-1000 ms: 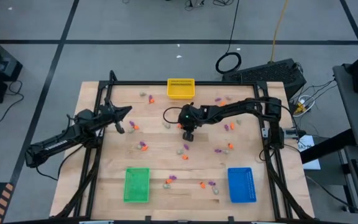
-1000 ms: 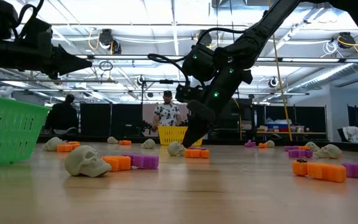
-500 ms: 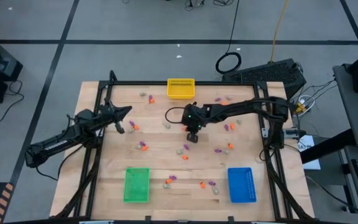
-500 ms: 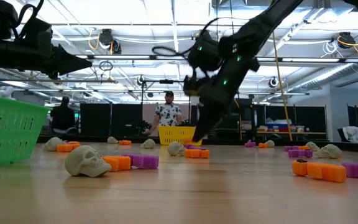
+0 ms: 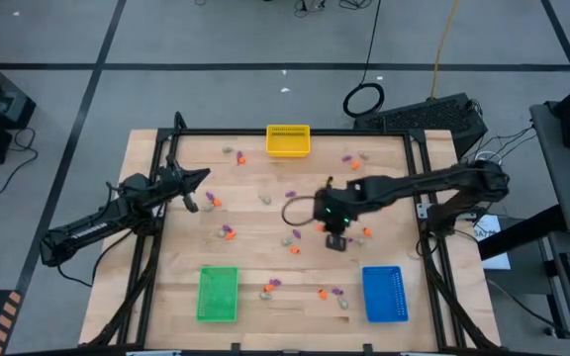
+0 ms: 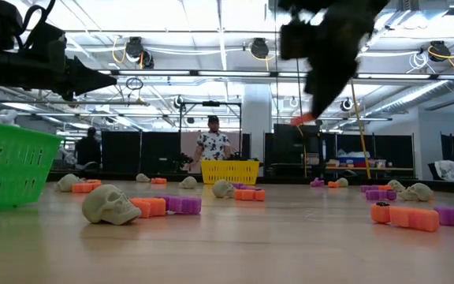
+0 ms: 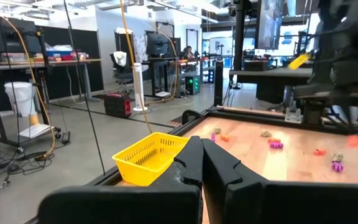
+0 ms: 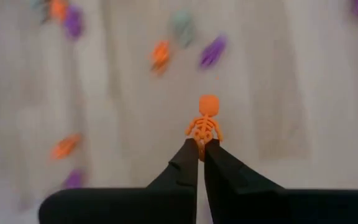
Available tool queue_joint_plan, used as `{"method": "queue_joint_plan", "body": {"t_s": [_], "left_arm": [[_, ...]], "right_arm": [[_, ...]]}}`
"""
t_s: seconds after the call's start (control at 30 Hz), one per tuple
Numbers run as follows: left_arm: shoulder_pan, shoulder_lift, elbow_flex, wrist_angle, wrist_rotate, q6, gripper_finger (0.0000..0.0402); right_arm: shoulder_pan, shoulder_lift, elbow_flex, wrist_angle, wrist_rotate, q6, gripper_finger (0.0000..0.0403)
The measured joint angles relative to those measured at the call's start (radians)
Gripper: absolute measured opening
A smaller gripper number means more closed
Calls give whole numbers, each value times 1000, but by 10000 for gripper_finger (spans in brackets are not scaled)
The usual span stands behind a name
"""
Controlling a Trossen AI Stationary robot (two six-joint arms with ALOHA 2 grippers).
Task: Sort Halloween decoration
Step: Put the orange skeleton toy into the blue bin
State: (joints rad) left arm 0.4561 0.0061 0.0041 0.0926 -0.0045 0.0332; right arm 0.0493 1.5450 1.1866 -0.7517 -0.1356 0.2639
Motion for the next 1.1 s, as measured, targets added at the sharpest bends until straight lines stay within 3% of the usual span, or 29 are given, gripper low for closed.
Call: {"method": "queue_joint_plan", "body": {"t_s": [0.3,0.47,0.7,1.1], "left_arm": [[0,0,0,-5,0,0,0],[0,0,0,-5,0,0,0],[0,0,0,-5,0,0,0],[0,0,0,-4,0,0,0]], "right_arm": [[252,-133,0,-288,-1,395,2],[370,-143,0,-367,-73,579,2],[469,-113,-59,-346,-182,744,2],[496,-90,-299,-114,-270,752,2]]}}
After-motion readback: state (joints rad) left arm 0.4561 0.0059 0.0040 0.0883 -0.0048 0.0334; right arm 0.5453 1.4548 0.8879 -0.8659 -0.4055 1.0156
